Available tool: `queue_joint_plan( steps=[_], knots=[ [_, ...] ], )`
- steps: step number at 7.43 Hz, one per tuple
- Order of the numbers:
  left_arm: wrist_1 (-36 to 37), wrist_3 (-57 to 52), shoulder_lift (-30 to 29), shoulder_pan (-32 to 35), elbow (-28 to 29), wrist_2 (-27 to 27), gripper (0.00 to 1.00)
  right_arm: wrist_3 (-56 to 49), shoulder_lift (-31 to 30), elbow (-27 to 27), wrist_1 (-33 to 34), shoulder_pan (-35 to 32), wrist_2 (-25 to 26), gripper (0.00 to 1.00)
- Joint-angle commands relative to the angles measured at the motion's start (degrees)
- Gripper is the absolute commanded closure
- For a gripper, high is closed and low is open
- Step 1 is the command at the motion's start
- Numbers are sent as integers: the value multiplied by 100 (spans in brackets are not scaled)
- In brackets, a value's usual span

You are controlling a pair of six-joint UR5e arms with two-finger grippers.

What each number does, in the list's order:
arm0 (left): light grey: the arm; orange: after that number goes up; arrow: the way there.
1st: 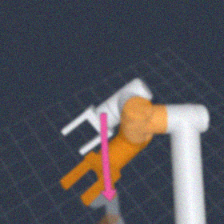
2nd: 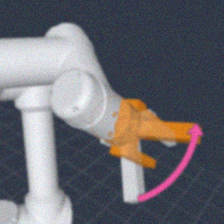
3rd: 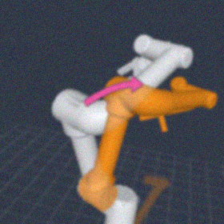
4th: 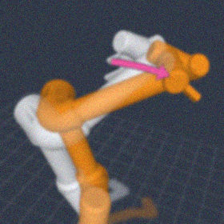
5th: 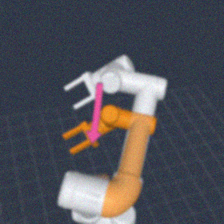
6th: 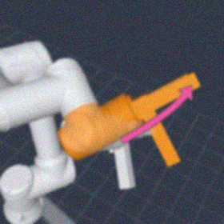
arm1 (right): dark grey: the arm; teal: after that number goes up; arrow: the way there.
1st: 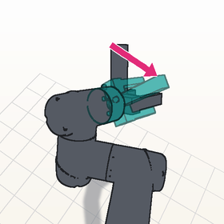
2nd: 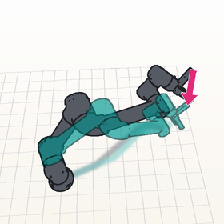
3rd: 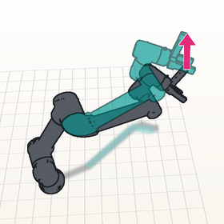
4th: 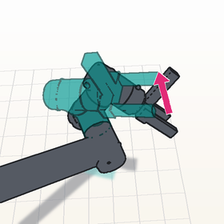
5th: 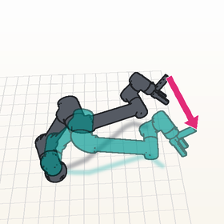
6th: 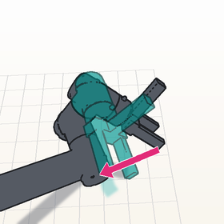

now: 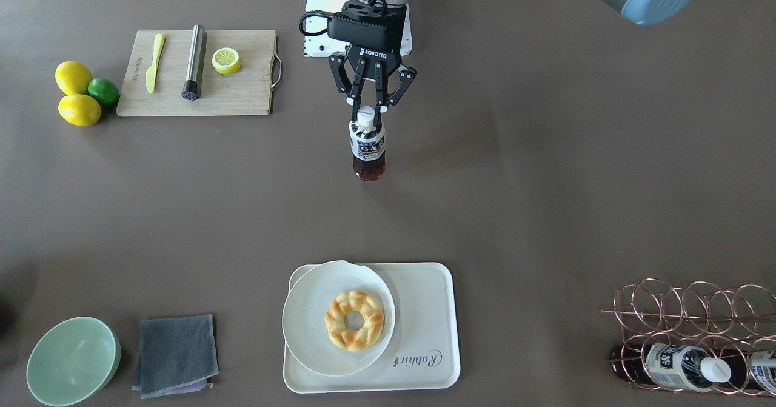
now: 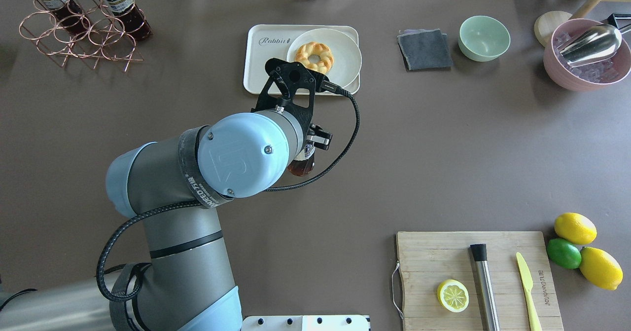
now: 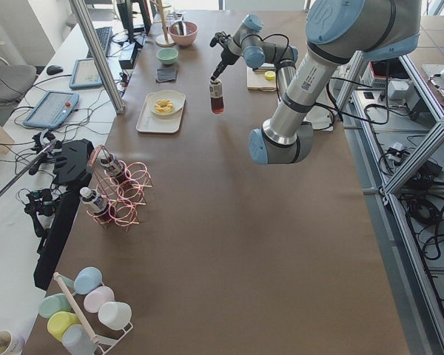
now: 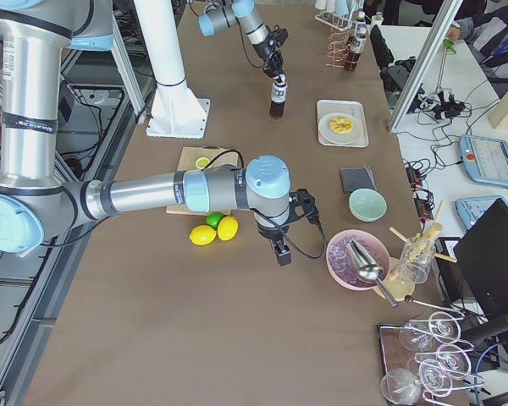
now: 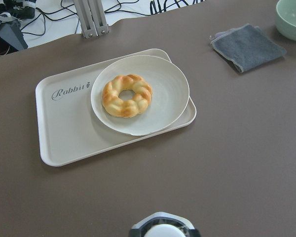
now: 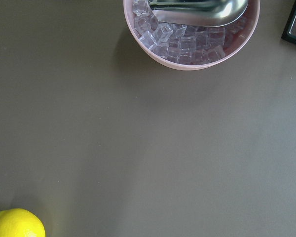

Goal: Place tea on tray
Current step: 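Carry the tea bottle with the left gripper and set it down before the tray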

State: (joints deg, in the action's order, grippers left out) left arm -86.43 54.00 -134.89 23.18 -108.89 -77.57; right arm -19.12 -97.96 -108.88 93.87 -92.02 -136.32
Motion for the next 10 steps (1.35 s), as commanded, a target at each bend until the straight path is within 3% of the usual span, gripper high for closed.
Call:
queue_joint_plan(
  steps=[1, 4, 5, 6, 7, 9, 10],
  knots=[
    [-181, 23, 16, -41, 113, -4, 100, 5, 5, -2, 0, 0, 0, 0],
    [-383, 23, 253, -50, 96, 5, 100, -4, 13, -11, 0, 0, 0, 0],
    [-383, 32, 253, -50, 87, 5, 38, -4, 13, -11, 0, 0, 0, 0],
    [-383, 32, 253, -50, 96, 13, 14, -4, 13, -11, 0, 0, 0, 0],
    [-383, 32, 322, -50, 61, 22, 3, 5, 13, -28, -9, 0, 0, 0],
    [-340, -55, 332, 150, -123, -126, 3, 466, 258, -63, -9, 44, -9, 0],
    [-279, -160, 410, 500, -132, -693, 3, 1184, 538, -151, 0, 288, -131, 0]
  ],
)
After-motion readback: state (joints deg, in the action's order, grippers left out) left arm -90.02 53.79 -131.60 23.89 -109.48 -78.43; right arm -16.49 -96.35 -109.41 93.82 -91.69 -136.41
